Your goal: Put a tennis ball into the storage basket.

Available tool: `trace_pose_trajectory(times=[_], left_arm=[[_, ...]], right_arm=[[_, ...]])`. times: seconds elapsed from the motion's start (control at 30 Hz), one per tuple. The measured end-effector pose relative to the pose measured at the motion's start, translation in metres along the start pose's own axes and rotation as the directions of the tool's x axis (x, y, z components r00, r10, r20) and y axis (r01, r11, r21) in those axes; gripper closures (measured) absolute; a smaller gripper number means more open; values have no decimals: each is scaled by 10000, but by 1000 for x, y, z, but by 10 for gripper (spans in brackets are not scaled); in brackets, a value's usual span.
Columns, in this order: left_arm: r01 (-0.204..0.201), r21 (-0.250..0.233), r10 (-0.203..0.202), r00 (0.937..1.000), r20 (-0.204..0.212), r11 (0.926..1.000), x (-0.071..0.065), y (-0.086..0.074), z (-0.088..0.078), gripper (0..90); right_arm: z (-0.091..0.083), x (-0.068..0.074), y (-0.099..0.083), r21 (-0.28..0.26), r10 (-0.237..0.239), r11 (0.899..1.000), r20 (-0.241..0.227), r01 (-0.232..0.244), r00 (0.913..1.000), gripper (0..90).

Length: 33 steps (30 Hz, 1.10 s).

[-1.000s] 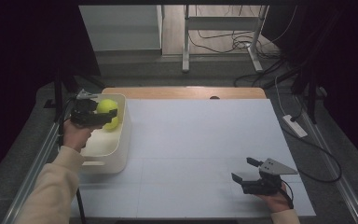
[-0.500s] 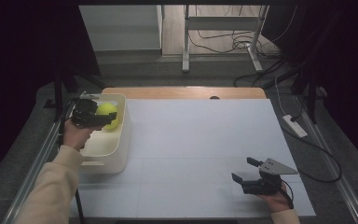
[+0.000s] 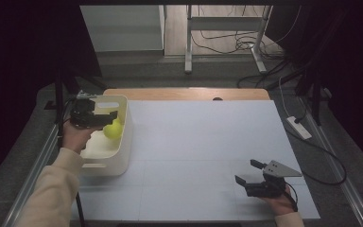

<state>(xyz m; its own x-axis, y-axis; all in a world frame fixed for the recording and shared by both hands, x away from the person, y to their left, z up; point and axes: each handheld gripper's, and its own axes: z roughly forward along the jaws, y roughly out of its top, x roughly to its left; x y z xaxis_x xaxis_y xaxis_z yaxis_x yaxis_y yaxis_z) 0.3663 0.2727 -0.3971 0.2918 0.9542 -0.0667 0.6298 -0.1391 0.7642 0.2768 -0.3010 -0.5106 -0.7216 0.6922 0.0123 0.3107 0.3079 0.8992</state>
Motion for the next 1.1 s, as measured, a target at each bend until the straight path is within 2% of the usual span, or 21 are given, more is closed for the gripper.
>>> trace_pose_trajectory(times=[0.23,0.4,0.53,0.67,0.83,0.93,1.1], left_arm=[[225,-327,-199,9966,795,9992,-2,-1,-4,77],[199,-649,-130,9944,1051,9977,-6,-3,-8,76],[185,-960,-47,9898,1423,9952,-10,-4,-13,78],[8,-1159,184,9862,1645,9933,-18,-4,-17,78],[-132,-1422,433,9765,2112,9898,-29,-4,-21,92],[-175,-1490,507,9736,2224,9887,-33,-6,-22,92],[-36,-1604,455,9650,2583,9871,-38,-10,-23,92]], right_arm=[[0,0,0,-4,-23,10000,14,23,10000,118],[0,0,0,4,-32,10000,11,32,10000,118],[0,0,0,-18,-14,10000,15,14,10000,118],[1,-1,0,-12,-20,10000,21,20,10000,118],[1,-2,1,-39,-17,10000,23,17,10000,118],[2,-2,1,-19,-51,10000,23,51,10000,118],[4,-4,2,-98,41,9999,49,-41,10000,118]])
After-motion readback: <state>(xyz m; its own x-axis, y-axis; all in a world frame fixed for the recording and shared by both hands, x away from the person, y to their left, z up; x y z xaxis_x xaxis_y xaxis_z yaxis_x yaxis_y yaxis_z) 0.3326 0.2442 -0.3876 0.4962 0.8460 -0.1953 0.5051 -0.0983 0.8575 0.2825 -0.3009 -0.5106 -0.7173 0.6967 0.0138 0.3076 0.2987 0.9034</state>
